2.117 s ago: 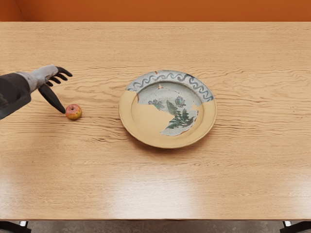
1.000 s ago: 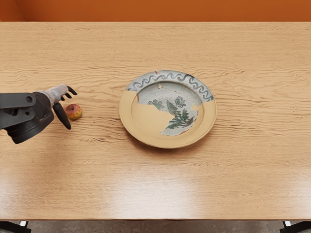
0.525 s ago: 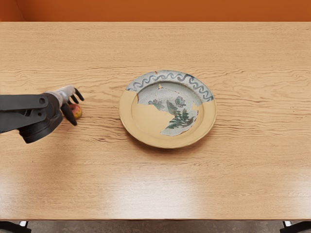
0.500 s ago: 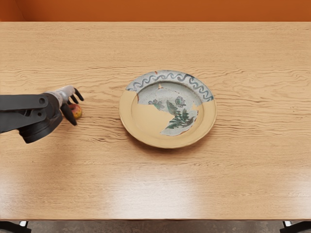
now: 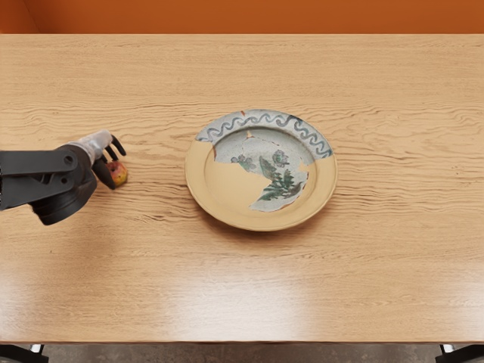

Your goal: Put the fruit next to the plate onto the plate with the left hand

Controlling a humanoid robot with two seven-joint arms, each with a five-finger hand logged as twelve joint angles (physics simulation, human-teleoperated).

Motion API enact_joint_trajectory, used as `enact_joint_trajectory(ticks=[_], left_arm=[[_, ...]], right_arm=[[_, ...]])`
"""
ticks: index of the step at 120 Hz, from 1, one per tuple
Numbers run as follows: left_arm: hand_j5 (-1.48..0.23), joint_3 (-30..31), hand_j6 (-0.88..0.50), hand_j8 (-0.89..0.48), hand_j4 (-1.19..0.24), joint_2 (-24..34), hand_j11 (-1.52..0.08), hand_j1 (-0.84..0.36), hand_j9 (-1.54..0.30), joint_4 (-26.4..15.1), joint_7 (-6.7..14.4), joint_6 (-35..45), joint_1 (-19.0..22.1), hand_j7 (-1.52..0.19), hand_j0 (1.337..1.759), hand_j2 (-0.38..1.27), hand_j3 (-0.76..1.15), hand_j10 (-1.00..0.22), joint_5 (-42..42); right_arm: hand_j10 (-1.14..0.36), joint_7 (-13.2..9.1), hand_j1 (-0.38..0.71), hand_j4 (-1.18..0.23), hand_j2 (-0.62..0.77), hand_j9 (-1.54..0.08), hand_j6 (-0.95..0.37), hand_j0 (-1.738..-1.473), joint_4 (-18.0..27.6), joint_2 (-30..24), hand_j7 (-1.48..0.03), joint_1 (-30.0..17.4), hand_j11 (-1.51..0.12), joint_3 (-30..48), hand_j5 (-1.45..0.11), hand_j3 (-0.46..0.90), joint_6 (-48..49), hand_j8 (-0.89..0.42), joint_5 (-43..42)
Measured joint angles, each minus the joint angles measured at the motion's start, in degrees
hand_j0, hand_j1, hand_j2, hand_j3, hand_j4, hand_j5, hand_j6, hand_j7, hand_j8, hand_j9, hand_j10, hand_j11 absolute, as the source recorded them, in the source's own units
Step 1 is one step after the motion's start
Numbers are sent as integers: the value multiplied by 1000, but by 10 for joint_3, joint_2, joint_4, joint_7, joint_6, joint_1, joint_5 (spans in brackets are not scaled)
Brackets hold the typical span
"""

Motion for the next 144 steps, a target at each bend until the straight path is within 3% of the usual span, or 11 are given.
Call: enact_joint_trajectory(ticks=[45,55,79,88,99,124,129,144], left_arm=[[-603,0,-463,-463,-463,-33,-602,-206,-602,36,0,7,18,-603,1656,89,8,-463,1],[-700,0,-512,-533,-536,-33,-700,-276,-700,38,0,7,18,-700,1657,142,6,-536,3],[-951,0,-477,-498,-710,-33,-955,-290,-954,38,0,8,17,-952,1653,329,2,-708,5],[-1012,0,-482,-505,-758,-32,-1018,-315,-1017,38,0,8,17,-1012,1653,519,1,-755,6],[-1092,0,-438,-461,-781,-29,-1069,-346,-1069,36,0,6,15,-1072,1652,603,1,-792,5],[-1177,-3,-451,-482,-811,-17,-1125,-258,-1124,31,0,-16,-6,-1144,1652,465,0,-836,-2],[-1186,-4,-441,-483,-815,-12,-1129,-289,-1129,29,0,-30,-20,-1146,1653,575,0,-842,-10],[-1197,-15,-429,-476,-825,12,-1141,-293,-1140,15,0,-80,-49,-1153,1653,539,0,-852,-40]], right_arm=[[-35,0,-307,-35,-7,-45,-35,-1658,0,0,-45,1,-45,0,-45,0,0,-35,0],[-35,0,-307,-35,-7,-45,-35,-1658,0,0,-45,1,-45,0,-45,0,0,-35,0],[-35,0,-307,-35,-7,-45,-35,-1658,0,0,-45,1,-45,0,-45,0,0,-35,0],[-35,0,-307,-35,-7,-45,-35,-1658,0,0,-45,1,-45,0,-45,0,0,-35,0],[-35,0,-307,-35,-7,-45,-35,-1658,0,0,-45,1,-45,0,-45,0,0,-35,0],[-35,0,-307,-35,-7,-45,-35,-1658,0,0,-45,1,-45,0,-45,0,0,-35,0],[-35,0,-307,-35,-7,-45,-35,-1658,0,0,-45,1,-45,0,-45,0,0,-35,0],[-35,0,-307,-35,-7,-45,-35,-1658,0,0,-45,1,-45,0,-45,0,0,-35,0]])
